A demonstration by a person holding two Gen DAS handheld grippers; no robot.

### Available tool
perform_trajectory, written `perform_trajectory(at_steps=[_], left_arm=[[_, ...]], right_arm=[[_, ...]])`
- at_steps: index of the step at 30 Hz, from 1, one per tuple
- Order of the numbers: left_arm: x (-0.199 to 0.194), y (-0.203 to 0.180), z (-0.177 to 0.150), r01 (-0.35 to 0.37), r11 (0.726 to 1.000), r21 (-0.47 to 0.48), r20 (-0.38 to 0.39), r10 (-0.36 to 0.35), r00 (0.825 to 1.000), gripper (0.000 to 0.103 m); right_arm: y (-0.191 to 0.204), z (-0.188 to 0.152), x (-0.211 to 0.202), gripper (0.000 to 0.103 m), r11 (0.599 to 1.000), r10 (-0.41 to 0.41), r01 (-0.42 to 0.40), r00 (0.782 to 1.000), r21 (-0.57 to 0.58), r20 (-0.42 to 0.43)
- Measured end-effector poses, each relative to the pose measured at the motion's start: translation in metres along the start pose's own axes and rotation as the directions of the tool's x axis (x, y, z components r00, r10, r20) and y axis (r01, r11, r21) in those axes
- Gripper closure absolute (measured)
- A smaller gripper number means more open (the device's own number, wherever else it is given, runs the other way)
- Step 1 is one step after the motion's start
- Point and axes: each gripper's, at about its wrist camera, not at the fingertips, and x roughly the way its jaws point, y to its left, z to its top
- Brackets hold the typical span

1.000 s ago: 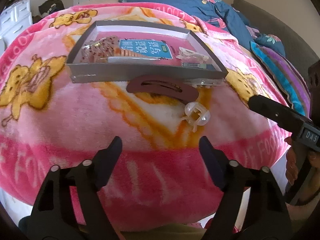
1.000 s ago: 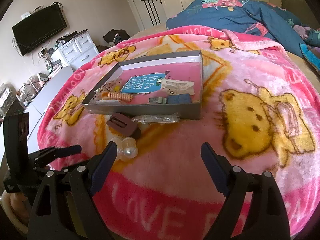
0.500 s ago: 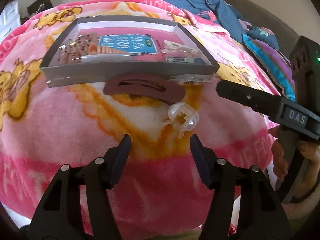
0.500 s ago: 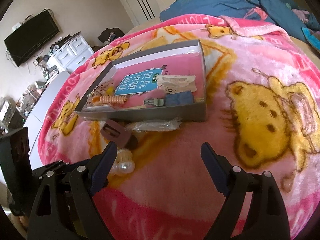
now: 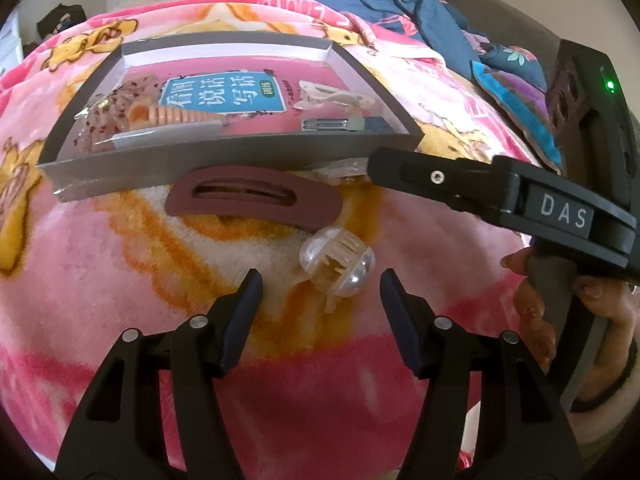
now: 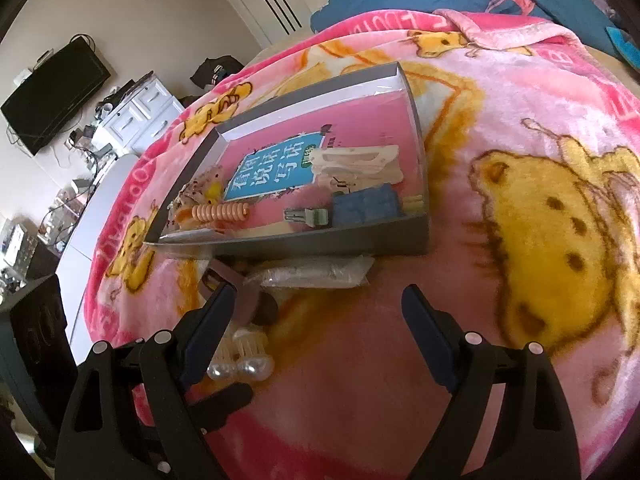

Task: Organize jewelry
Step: 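Close the left tool on the clear plastic claw clip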

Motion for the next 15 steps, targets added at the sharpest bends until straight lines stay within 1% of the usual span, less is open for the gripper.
perform_trajectory(at_steps=[8,11,15], left_arm=[[0.006,-0.002,0.003,0.026,1.0,-0.003,-0.004,-0.026,1.0,0.067],[0.007,-0.003,0.003,0.026,1.0,0.001,-0.005,-0.026,1.0,0.067],[0.007,-0.002,0.002,0.032,0.999,-0.002,-0.004,-0.032,0.999,0.067]], right_arm=[[-0.004,0.006,0.007,0.018,1.0,-0.009,0.009,1.0,0.024,0.003],[-0.006,0.007,0.011,0.022,0.999,-0.007,0.008,1.0,0.037,-0.007],[-0.009,0.007,0.017,0.024,0.998,0.009,-0.008,1.0,0.069,-0.021]])
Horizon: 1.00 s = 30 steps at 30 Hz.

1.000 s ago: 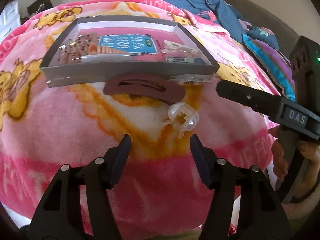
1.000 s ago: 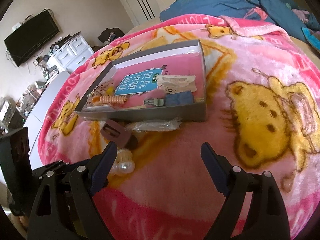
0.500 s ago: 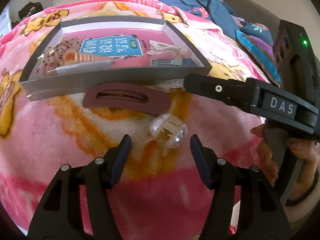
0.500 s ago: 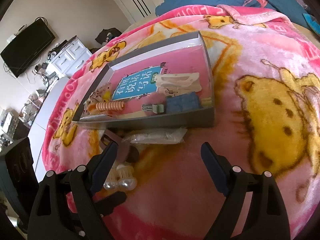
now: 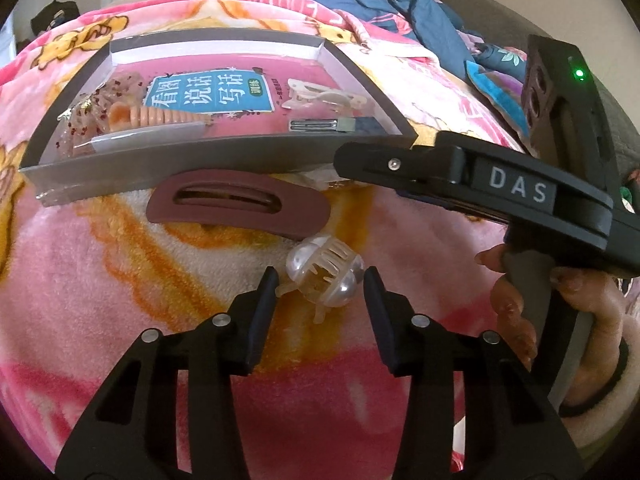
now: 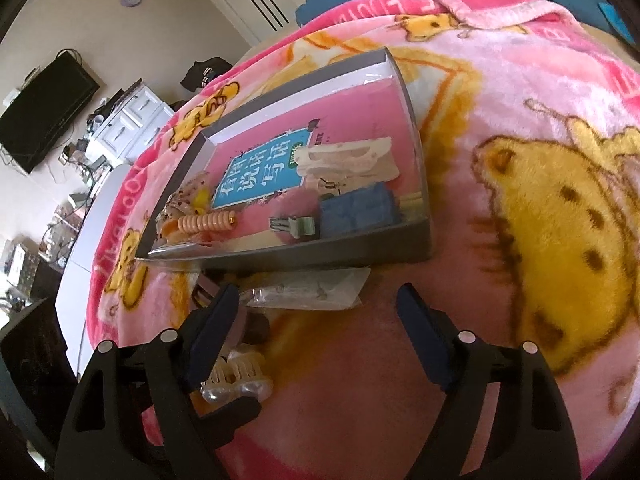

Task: Organize jewelry
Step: 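Close the left tool on the clear plastic claw clip, then close the right tool on the clear plastic earring packet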

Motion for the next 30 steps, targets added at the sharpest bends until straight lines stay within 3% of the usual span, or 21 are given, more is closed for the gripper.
perform_trajectory(at_steps=[14,19,30], left_arm=[[0.003,0.003,0.0,0.017,1.0,-0.022,-0.001,-0.017,1.0,0.067],[0.003,0.002,0.0,0.014,1.0,-0.019,-0.002,-0.014,1.0,0.067],[0.003,0.001,-0.001,0.007,1.0,-0.014,-0.002,-0.007,1.0,0.069]], right_arm=[[0.008,0.004,0.018,0.025,1.0,-0.012,0.013,1.0,0.014,-0.025],[0.01,0.001,0.018,0.04,0.999,-0.033,0.033,0.999,-0.006,-0.017],[0.009,-0.005,0.009,0.048,0.999,-0.031,0.031,0.999,-0.03,0.012]])
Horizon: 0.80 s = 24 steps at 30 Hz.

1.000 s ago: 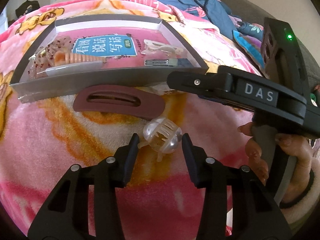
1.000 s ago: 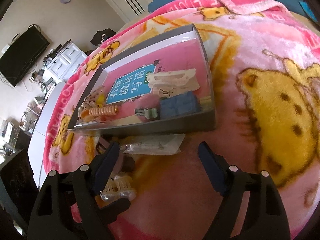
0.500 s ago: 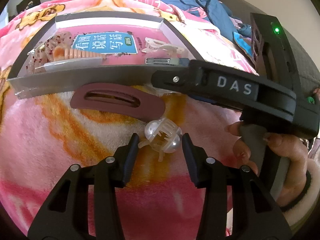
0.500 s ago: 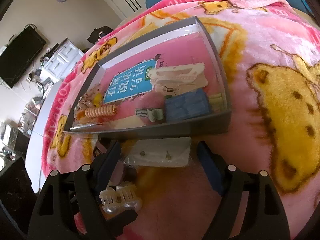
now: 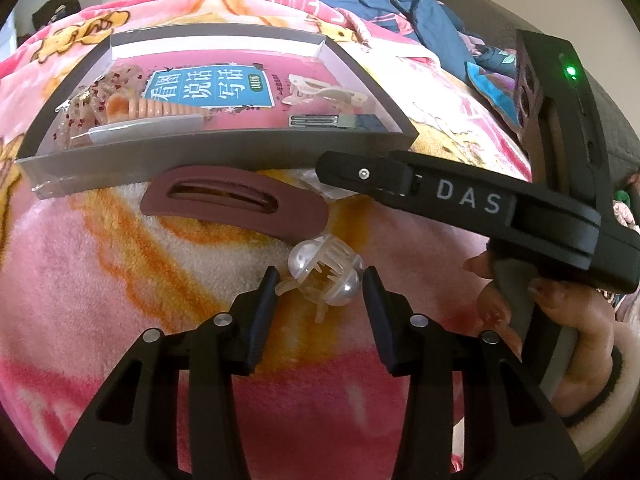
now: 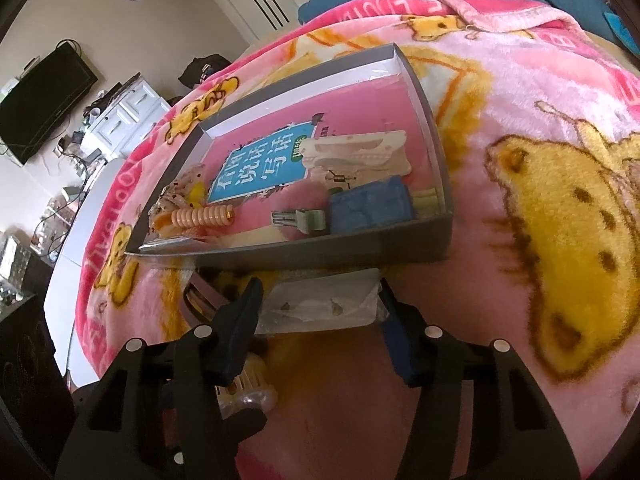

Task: Organize jewelry
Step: 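Close the right tool on the clear plastic earring packet, then carry the claw clip into the gray box with the left tool while the right carries the packet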

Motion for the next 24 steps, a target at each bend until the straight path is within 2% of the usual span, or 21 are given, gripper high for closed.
perform_trajectory(at_steps=[10,24], left_arm=[[-0.008,0.0,-0.004,-0.008,1.0,-0.009,0.007,0.008,1.0,0.073],[-0.029,-0.002,-0.018,-0.025,0.999,-0.024,0.011,0.025,1.0,0.073]], right_arm=[[-0.016,-0.007,-0.022,0.048,1.0,-0.015,0.015,1.0,0.021,0.022],[-0.028,-0.028,-0.058,0.048,0.999,-0.04,0.04,0.999,0.012,0.027]])
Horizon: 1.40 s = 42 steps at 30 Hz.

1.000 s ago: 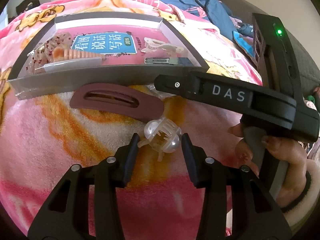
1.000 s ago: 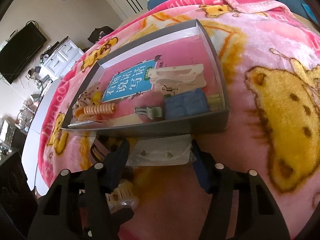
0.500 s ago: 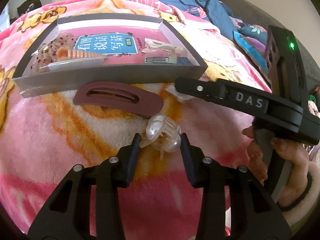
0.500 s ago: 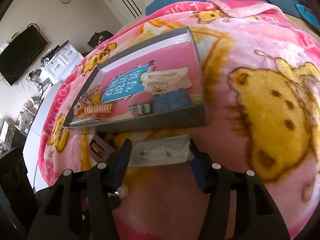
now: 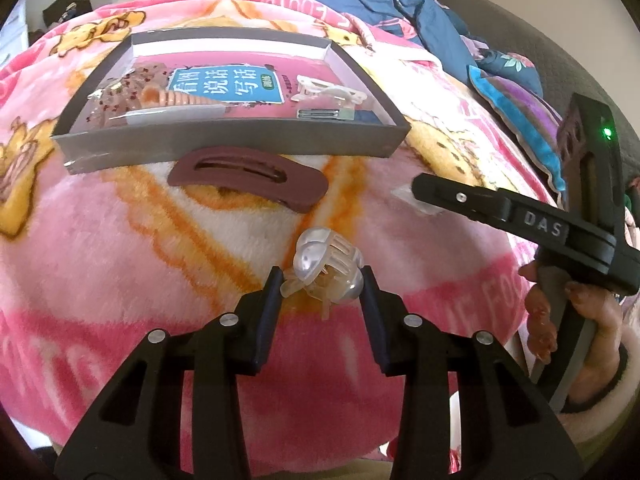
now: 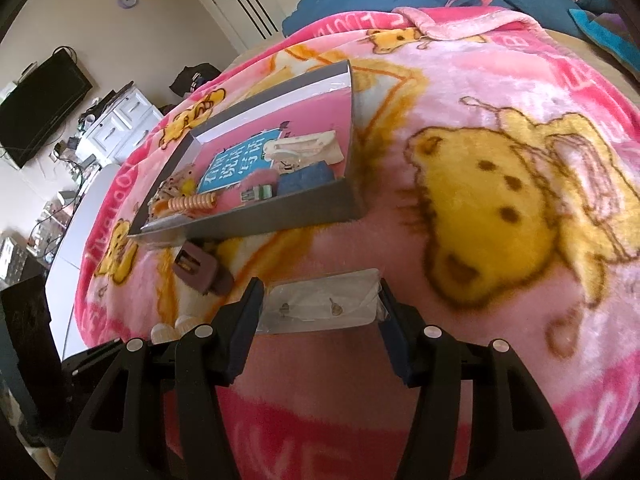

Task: Organize jewelry
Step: 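Carry the claw clip into the gray box with the left tool while the right carries the packet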

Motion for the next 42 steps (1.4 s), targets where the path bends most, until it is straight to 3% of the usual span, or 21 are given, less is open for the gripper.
perform_trajectory(at_steps=[19,42], left_arm=[[-0.043,0.019,-0.01,-0.037,0.997,-0.066,0.056,0.041,0.998,0.073],[-0.089,0.064,-0.008,-0.078,0.981,-0.178,0.151,0.105,0.983,0.073]], right_arm=[[0.031,-0.019,-0.033,0.048,0.995,0.035,-0.035,0.999,-0.093,0.0],[0.102,-0.019,-0.032,0.048,0.967,0.117,-0.118,0.993,-0.226,-0.017]])
